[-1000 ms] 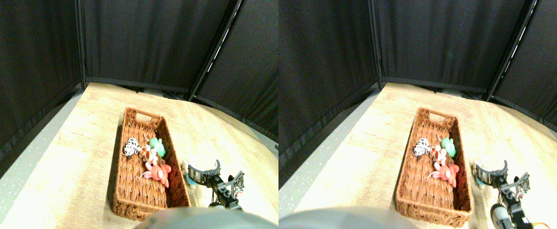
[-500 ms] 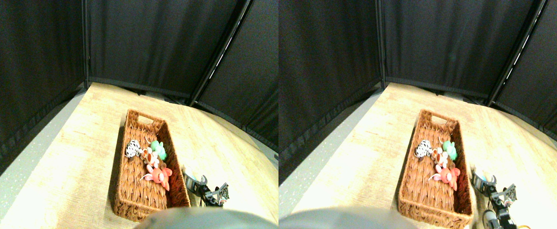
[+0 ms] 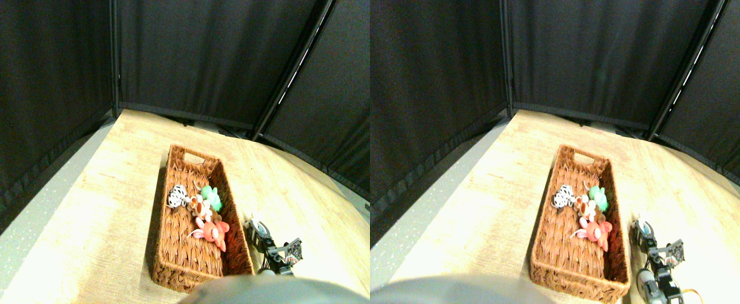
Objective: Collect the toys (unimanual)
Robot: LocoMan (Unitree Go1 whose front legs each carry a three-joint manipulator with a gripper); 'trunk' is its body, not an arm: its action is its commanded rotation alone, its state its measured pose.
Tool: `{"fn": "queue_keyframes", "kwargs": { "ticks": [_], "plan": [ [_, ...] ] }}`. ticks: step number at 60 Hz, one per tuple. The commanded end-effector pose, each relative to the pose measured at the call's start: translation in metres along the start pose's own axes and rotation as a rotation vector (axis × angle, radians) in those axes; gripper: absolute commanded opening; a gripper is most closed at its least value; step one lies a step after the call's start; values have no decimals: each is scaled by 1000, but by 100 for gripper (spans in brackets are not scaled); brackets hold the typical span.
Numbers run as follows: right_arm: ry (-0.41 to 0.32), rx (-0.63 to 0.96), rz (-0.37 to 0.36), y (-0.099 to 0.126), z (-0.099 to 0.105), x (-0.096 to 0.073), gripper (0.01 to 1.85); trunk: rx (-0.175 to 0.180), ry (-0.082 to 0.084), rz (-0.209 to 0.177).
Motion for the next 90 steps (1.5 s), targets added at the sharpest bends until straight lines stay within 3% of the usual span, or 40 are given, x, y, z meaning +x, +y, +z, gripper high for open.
{"fn": "queue_keyframes", "kwargs": {
  "ticks": [1, 10, 13, 18, 34, 46, 60, 64, 71, 84, 90],
  "plan": [
    [3, 4, 73, 16, 1, -3, 6, -7, 17, 5],
    [32, -17, 158, 41, 1, -16, 6, -12, 6, 3],
    [43, -124, 213, 58, 0, -25, 6, -16, 1, 5],
    [83, -57, 267, 78, -4, -36, 6, -24, -9, 8],
    [193, -155, 390, 126, -27, -58, 6, -77, -41, 43],
    [278, -161, 387, 149, -47, -61, 6, -114, -56, 76],
    [302, -200, 386, 160, -68, -55, 6, -147, -58, 122],
    [308, -194, 380, 160, -74, -52, 6, -157, -59, 135],
    [387, -237, 378, 155, -86, -43, 6, -172, -56, 158],
    [415, -168, 308, 143, -108, -34, 6, -192, -48, 186],
    [410, -206, 281, 140, -113, -36, 6, -192, -48, 189]
  ]
}}
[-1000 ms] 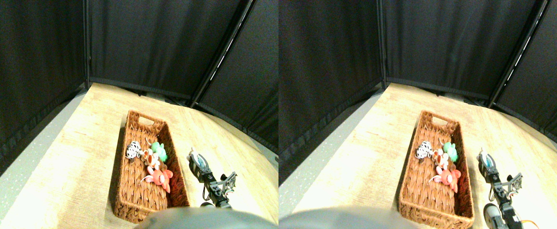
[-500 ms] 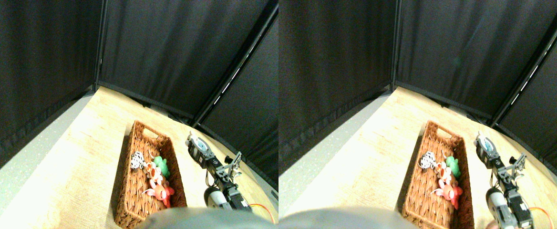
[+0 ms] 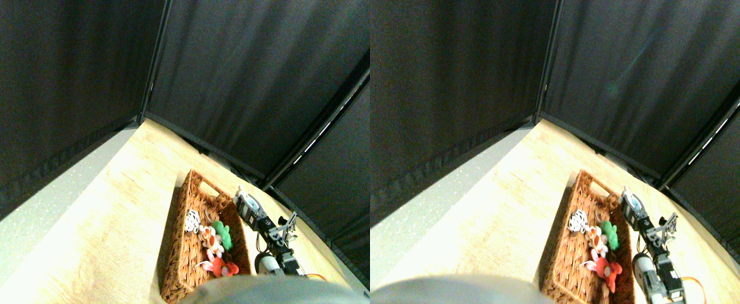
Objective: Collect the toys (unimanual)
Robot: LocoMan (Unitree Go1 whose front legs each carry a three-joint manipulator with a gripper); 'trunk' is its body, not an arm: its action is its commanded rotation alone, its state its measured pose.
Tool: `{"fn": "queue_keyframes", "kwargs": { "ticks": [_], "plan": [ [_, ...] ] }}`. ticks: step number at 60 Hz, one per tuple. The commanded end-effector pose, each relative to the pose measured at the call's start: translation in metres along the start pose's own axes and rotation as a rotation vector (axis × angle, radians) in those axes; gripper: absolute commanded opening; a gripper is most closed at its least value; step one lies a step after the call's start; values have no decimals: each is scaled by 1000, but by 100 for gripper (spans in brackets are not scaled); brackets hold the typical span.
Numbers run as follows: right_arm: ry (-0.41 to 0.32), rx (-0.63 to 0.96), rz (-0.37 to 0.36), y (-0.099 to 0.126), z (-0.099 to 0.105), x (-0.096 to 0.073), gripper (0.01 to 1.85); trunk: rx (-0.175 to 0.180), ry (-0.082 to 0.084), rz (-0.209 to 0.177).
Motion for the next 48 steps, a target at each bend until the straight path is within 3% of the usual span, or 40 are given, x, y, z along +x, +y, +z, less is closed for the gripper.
{"fn": "queue_keyframes", "kwargs": {
  "ticks": [1, 4, 5, 8, 10, 18, 24, 30, 36, 39, 48],
  "plan": [
    [12, -55, 13, 7, -3, -2, 15, 10, 18, 26],
    [51, -117, -14, 8, -3, -4, 65, 12, 17, 24],
    [51, -117, -14, 8, -3, -4, 65, 14, 16, 21],
    [57, -148, -28, 8, -3, -6, 102, 14, 16, 21],
    [57, -148, -25, 7, -3, -7, 110, 14, 16, 21],
    [56, -156, -23, 7, 2, -8, 111, 33, 16, 4],
    [17, -163, -13, 6, 11, -12, 115, 45, 20, -7],
    [-36, -151, 6, 3, 25, -16, 102, 64, 21, -27],
    [-116, -94, 17, -5, 48, -21, 74, 85, 25, -50],
    [-197, -86, -2, -12, 63, -29, 62, 102, 28, -68],
    [-284, -94, -24, -26, 92, -49, 52, 141, 43, -122]
  ]
}}
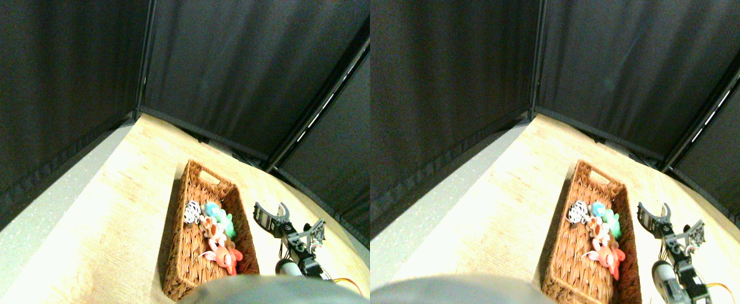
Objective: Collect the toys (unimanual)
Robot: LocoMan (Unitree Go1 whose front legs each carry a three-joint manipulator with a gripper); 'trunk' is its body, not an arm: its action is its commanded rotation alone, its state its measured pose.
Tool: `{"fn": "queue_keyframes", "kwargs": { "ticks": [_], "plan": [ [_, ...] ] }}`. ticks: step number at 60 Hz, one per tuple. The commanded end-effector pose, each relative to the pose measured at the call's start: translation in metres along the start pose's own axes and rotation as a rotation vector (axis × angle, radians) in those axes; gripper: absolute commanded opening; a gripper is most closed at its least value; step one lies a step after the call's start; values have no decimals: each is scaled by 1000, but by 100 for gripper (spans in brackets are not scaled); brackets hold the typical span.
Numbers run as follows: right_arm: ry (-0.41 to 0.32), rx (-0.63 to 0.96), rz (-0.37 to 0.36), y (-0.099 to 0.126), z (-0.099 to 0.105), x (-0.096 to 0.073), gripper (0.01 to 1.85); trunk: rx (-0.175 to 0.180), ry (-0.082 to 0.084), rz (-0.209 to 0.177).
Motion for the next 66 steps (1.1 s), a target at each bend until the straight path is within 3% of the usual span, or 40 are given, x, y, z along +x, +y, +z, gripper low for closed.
{"fn": "queue_keyframes", "kwargs": {
  "ticks": [1, 9, 33, 44, 66],
  "plan": [
    [-18, -22, 54, 0, 30, -6, 53, 40, 7, -64],
    [-38, -20, 73, -12, 39, -18, 46, 64, 23, -97],
    [-42, 17, -5, -50, 20, -57, 66, 71, 64, -143],
    [-60, 39, -77, -66, 12, -70, 79, 57, 69, -158],
    [3, 41, -165, -95, 4, -88, 78, 19, 76, -158]
  ]
}}
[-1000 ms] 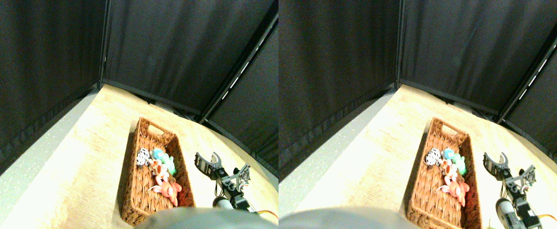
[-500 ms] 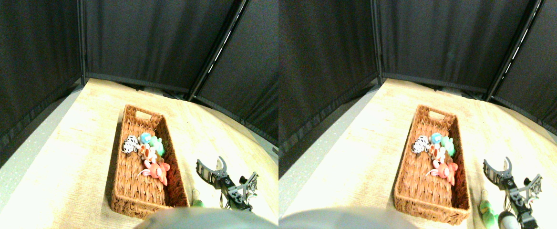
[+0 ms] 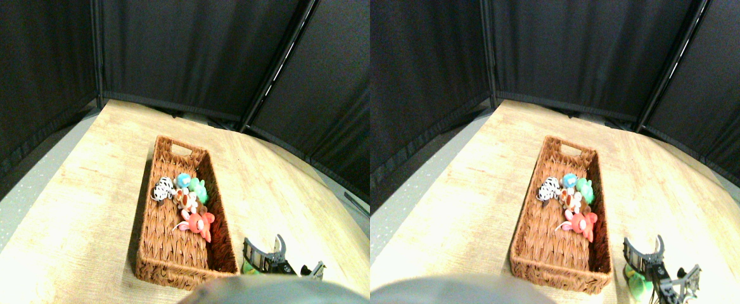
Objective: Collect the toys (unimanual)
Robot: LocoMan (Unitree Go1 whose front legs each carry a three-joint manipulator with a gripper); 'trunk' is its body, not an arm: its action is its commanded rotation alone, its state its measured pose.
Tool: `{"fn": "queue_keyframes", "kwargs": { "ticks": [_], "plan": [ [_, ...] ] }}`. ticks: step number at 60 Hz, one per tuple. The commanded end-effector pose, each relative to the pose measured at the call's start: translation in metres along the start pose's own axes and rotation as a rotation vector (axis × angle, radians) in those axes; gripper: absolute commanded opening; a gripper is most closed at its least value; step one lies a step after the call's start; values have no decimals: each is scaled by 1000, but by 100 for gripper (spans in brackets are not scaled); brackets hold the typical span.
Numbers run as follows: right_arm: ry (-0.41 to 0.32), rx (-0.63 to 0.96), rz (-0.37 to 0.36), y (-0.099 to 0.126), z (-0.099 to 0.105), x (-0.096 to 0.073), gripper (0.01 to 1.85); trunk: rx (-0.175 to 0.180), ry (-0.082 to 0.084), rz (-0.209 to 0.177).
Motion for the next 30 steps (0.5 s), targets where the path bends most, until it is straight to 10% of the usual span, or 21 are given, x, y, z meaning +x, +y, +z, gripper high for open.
{"fn": "queue_keyframes", "kwargs": {
  "ticks": [1, 30],
  "plan": [
    [13, 1, 5, -3, -3, -2, 77, -40, 7, -1],
    [28, 3, -108, -37, 0, -10, 90, -18, 16, -6]
  ]
}}
